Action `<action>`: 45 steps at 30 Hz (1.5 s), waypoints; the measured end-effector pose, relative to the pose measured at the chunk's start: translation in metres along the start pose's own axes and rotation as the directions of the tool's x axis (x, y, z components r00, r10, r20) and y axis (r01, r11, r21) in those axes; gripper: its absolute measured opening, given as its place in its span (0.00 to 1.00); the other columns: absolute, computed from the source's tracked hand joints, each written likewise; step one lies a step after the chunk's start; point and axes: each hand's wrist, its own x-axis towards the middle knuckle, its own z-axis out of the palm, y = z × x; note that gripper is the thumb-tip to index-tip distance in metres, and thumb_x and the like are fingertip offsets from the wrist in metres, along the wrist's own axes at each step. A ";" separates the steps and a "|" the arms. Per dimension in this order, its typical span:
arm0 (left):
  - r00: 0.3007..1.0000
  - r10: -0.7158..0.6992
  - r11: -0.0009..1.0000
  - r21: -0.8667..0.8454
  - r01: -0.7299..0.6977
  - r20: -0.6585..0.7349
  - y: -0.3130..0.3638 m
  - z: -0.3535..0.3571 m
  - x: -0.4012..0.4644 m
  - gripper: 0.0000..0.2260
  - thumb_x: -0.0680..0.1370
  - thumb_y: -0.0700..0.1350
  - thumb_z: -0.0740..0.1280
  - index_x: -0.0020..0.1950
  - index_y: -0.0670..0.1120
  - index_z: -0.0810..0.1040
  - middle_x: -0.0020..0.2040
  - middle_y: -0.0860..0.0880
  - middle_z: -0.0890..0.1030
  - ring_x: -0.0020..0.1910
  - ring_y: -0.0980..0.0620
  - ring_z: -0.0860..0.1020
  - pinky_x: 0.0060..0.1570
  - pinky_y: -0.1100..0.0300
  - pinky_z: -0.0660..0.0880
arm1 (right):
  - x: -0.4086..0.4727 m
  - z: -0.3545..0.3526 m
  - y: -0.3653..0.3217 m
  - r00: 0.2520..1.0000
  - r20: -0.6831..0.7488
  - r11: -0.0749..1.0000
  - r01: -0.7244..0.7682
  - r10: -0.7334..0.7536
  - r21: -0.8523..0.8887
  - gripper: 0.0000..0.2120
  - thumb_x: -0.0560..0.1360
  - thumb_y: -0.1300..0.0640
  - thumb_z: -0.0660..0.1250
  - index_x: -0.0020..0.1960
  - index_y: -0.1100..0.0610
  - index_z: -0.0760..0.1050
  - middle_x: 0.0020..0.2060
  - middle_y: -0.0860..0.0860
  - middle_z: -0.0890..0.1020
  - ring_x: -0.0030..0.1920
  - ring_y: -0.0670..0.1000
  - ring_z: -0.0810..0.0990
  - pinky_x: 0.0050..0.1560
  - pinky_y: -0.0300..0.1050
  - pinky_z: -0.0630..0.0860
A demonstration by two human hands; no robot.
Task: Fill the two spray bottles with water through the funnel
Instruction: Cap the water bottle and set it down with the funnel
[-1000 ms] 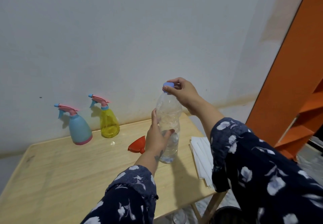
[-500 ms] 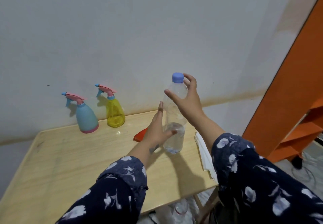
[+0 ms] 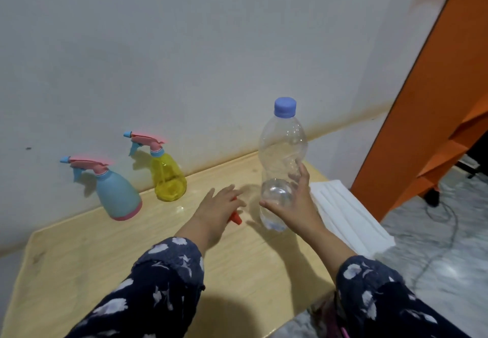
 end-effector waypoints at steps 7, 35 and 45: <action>0.967 0.254 0.957 0.155 -0.247 -0.029 -0.032 0.007 0.024 0.17 0.81 0.47 0.62 0.70 0.55 0.69 0.73 0.55 0.66 0.75 0.53 0.60 0.69 0.57 0.59 | -0.002 0.008 0.004 0.993 -0.112 0.999 0.020 -0.023 -0.035 0.54 0.59 0.45 0.80 0.70 0.30 0.45 0.67 0.46 0.67 0.65 0.43 0.70 0.63 0.42 0.69; 0.576 -0.801 0.369 -0.892 0.261 -0.163 0.013 0.056 0.173 0.28 0.70 0.61 0.72 0.66 0.57 0.68 0.63 0.58 0.71 0.57 0.54 0.74 0.58 0.53 0.74 | 0.220 -0.025 0.030 0.998 -0.046 0.999 0.038 -0.038 -0.015 0.50 0.57 0.50 0.81 0.68 0.34 0.53 0.57 0.48 0.72 0.56 0.45 0.75 0.54 0.39 0.72; 0.558 -0.813 0.455 -0.779 0.431 -0.167 0.011 0.062 0.208 0.26 0.74 0.57 0.70 0.69 0.54 0.69 0.66 0.55 0.74 0.65 0.52 0.72 0.70 0.44 0.59 | 0.267 -0.024 0.048 0.984 0.101 0.989 0.146 -0.145 0.002 0.52 0.62 0.54 0.80 0.73 0.42 0.49 0.63 0.50 0.70 0.63 0.46 0.73 0.60 0.38 0.73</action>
